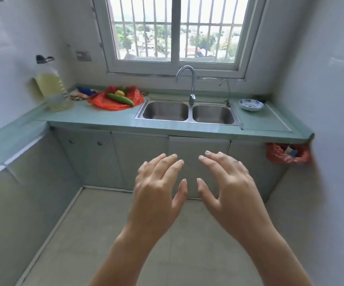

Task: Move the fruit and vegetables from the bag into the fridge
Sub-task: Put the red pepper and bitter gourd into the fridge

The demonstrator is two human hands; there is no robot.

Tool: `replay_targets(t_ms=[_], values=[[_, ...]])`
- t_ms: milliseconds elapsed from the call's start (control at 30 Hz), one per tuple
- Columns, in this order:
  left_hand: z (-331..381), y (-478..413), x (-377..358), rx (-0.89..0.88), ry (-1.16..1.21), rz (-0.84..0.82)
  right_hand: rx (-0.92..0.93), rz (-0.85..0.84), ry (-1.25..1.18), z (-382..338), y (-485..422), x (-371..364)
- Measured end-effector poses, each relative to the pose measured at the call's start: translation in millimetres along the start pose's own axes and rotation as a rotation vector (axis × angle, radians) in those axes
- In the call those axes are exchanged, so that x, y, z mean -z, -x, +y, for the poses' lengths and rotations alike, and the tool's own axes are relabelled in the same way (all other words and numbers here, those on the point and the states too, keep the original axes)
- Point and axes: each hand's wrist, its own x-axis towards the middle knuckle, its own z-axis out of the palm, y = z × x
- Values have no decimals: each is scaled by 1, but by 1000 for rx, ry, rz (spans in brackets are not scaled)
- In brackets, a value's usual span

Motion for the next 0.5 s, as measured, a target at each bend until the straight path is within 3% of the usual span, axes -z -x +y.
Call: replay_targets(t_ms=[500], values=[[-271, -72, 26, 353, -126, 109, 202, -139, -139, -81, -189, -226]])
